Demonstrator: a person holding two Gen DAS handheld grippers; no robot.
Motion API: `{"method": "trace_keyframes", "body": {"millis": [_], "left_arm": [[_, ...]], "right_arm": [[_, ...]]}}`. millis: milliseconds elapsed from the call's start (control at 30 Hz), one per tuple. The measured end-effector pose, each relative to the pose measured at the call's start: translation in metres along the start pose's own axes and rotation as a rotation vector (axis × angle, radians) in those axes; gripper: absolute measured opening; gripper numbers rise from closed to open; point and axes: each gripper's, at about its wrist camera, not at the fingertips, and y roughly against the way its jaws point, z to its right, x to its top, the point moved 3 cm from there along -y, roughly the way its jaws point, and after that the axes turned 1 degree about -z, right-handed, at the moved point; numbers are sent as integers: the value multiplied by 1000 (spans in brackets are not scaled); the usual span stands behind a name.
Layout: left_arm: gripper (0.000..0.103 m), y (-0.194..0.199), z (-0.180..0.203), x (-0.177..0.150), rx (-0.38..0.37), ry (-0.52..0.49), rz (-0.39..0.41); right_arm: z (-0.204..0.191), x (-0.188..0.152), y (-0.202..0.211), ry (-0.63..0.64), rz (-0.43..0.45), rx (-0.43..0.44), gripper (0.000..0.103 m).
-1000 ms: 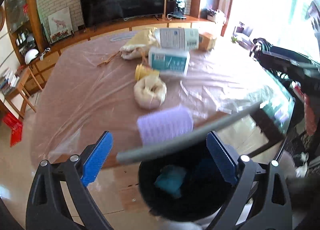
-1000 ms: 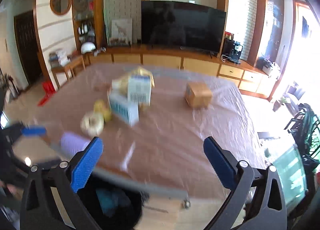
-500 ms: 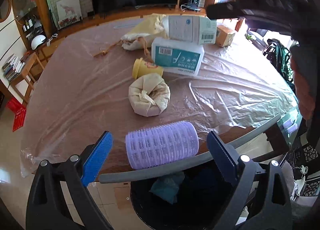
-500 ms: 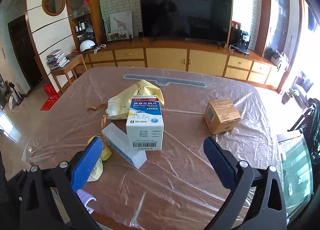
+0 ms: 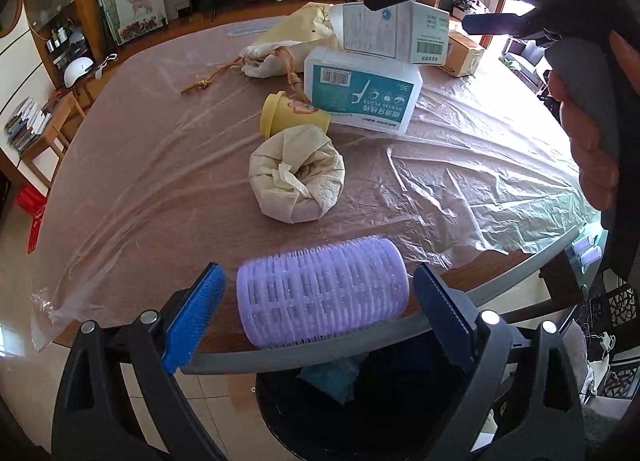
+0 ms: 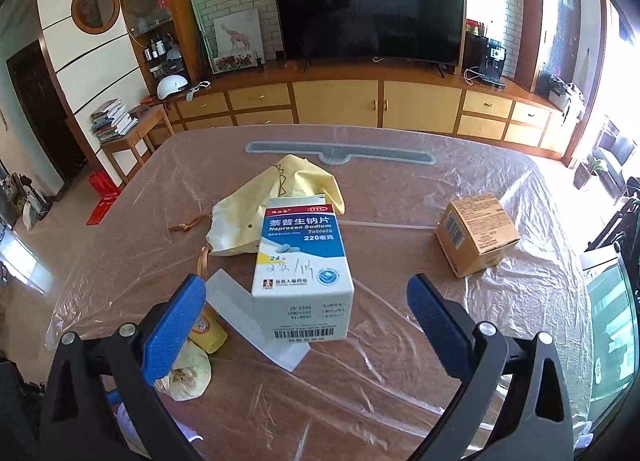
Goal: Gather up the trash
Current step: 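Grasp the white medicine box with the right tool while the left tool grasps another lavender roller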
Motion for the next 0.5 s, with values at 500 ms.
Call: {"method": "trace_keyframes", "body": {"millis": [500], "left_arm": [[78, -4, -5, 2, -35, -1, -18]], "right_arm": [[-8, 11, -22, 4, -30, 0, 99]]}}
